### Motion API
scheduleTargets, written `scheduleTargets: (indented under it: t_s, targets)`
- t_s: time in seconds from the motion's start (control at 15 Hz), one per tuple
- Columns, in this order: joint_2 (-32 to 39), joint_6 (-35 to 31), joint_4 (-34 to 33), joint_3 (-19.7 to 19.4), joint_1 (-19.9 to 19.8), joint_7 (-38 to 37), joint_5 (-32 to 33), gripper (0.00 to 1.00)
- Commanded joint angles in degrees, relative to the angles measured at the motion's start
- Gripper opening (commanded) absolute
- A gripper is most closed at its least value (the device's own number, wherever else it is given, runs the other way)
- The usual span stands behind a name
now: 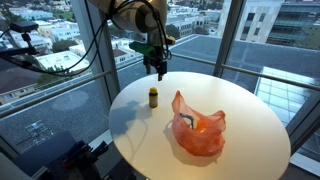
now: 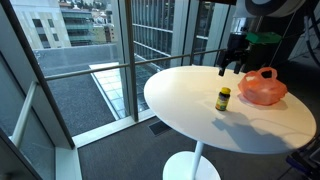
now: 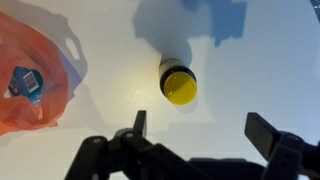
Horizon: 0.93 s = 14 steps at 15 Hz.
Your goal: Put the bottle into the carrier bag
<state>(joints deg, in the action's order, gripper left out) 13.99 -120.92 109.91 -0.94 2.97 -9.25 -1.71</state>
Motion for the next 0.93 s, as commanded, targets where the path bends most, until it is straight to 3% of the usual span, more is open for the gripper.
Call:
scheduleTargets:
  t_s: [0.0, 0.87]
  targets:
    - [3.7, 2.2, -3.7, 0.0, 0.5, -3.1, 2.9, 1.00]
    - [7.5, 2.2, -2.9, -0.3, 2.0, -5.1, 5.6, 1.00]
